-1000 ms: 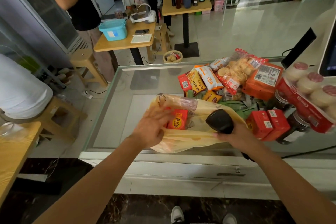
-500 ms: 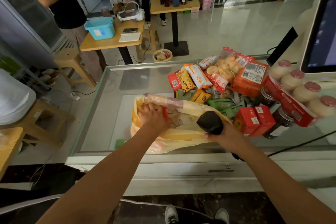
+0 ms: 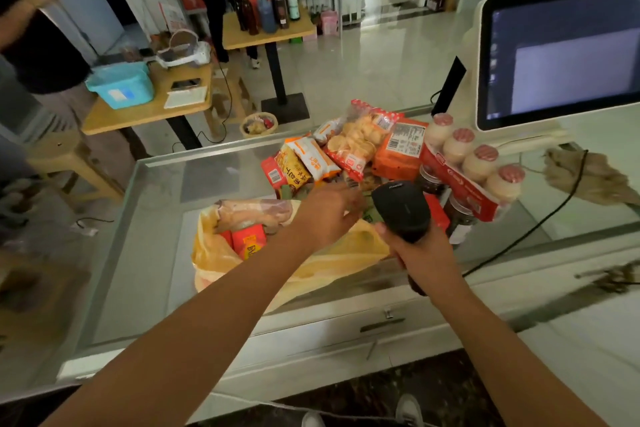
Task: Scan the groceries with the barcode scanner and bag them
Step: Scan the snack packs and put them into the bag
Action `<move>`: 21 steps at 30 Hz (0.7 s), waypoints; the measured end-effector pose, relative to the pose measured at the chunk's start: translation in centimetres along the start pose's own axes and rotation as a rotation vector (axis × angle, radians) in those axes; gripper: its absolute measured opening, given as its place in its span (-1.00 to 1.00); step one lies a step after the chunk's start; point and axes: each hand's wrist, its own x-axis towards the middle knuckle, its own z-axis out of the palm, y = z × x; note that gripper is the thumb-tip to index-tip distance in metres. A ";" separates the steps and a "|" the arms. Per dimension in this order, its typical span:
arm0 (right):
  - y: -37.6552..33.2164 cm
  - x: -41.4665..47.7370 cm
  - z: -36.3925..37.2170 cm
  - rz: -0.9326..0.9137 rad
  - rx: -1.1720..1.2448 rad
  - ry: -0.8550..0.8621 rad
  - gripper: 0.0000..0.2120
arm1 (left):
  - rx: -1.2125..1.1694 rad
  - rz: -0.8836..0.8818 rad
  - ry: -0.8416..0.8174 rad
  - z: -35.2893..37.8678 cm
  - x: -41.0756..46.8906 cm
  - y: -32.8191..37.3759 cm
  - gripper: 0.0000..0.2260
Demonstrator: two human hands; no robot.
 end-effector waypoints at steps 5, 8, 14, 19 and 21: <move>0.8 -1.0 -2.2 0.039 0.063 0.057 -0.54 | 0.105 -0.054 -0.198 2.1 3.2 4.1 -0.30; 0.7 -1.7 -3.3 0.060 0.084 0.034 -0.69 | 0.150 -0.048 -0.206 3.2 4.4 5.7 -0.33; -0.5 -2.9 -4.6 0.062 0.053 0.037 -0.75 | 0.189 -0.113 -0.299 3.5 5.5 8.2 -0.58; -2.1 -3.7 -5.4 0.048 0.042 0.022 -0.78 | -0.106 -0.275 -0.241 0.5 4.8 7.7 -0.63; -2.7 -4.2 -5.3 0.020 -0.004 0.001 -0.77 | -0.349 -0.413 -0.145 -2.4 4.0 6.0 -0.52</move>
